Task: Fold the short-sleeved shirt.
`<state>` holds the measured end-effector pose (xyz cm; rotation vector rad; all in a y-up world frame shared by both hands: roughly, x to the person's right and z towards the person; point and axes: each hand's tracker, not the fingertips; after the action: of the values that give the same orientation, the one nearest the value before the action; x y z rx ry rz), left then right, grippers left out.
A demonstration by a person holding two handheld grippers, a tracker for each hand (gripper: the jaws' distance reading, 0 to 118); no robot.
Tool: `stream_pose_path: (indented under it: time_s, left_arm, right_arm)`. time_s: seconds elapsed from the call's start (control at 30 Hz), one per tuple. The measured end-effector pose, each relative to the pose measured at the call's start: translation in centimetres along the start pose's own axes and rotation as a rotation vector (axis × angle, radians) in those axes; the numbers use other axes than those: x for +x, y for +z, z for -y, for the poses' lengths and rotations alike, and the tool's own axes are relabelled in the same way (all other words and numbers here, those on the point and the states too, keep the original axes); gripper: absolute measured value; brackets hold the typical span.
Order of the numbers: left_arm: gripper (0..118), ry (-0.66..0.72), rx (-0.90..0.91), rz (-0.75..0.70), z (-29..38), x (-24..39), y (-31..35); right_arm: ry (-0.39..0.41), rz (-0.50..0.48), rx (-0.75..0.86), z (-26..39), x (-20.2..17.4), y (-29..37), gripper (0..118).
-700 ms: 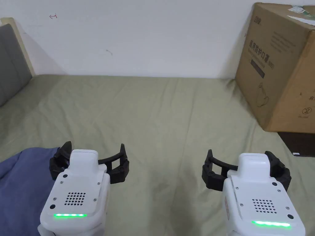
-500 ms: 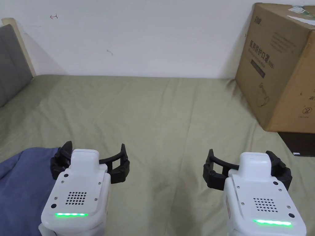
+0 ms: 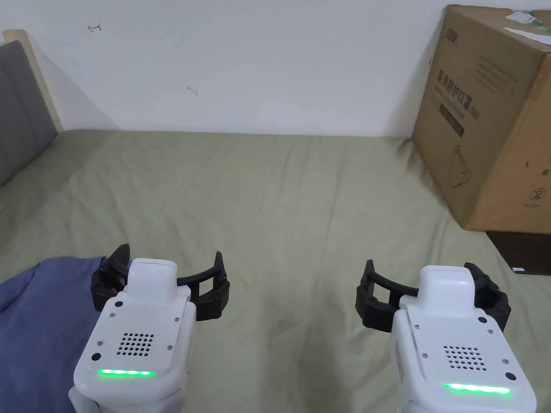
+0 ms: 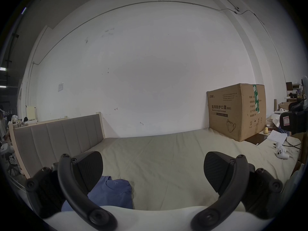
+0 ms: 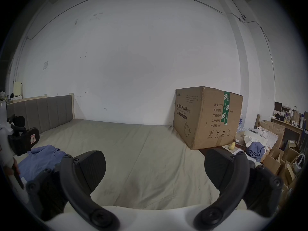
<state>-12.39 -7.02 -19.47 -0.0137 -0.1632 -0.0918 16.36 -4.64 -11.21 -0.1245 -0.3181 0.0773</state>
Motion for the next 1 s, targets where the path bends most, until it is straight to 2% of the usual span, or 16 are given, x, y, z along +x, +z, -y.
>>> stream_pose_path:
  time_s: [0.2,0.33,0.37,0.4,0.43,0.47,0.5,0.53,0.77,0.87,1.0]
  left_arm:
    - [118,0.011,-0.001,0.01,-0.2,0.0,-0.1]
    - [114,0.022,0.002,0.013,-0.2,0.0,0.0]
    - [111,0.028,0.005,0.013,-0.3,0.1,0.0]
    - [95,0.037,0.01,0.016,-0.3,0.1,0.1]
    - [73,0.049,0.014,0.023,-0.3,0.1,0.2]
    - [42,0.068,-0.004,0.04,-0.3,0.1,0.1]
    - [6,0.072,-0.028,0.053,-0.4,0.2,-0.2]
    - [0,0.067,-0.045,0.052,-0.4,0.2,-0.4]
    - [0,0.081,-0.056,0.041,0.0,-0.3,-0.4]
    - [0,0.076,-0.06,-0.001,0.1,-1.7,0.0]
    - [0,0.051,-0.062,-0.084,0.1,-5.1,1.4]
  right_arm:
    - [0.004,0.001,-0.003,0.0,0.0,-0.2,115]
    - [0.007,0.007,-0.004,-0.1,0.0,-0.2,103]
    - [0.006,0.016,-0.004,-0.1,-0.1,-0.2,95]
    - [0.007,0.025,-0.003,-0.2,-0.1,-0.2,64]
    - [0.011,0.034,-0.001,-0.3,-0.1,-0.2,38]
    - [0.015,0.041,-0.003,-0.3,-0.2,-0.3,16]
    - [0.015,0.048,-0.003,-0.4,-0.2,-0.3,2]
    - [0.009,0.045,0.0,-0.4,-0.1,-0.3,0]
    - [0.004,0.009,-0.009,-0.5,-0.4,-0.6,0]
    - [0.007,-0.023,-0.007,-0.6,-1.4,-0.8,0]
    - [0.01,-0.111,0.004,-1.0,-4.3,-1.3,0]
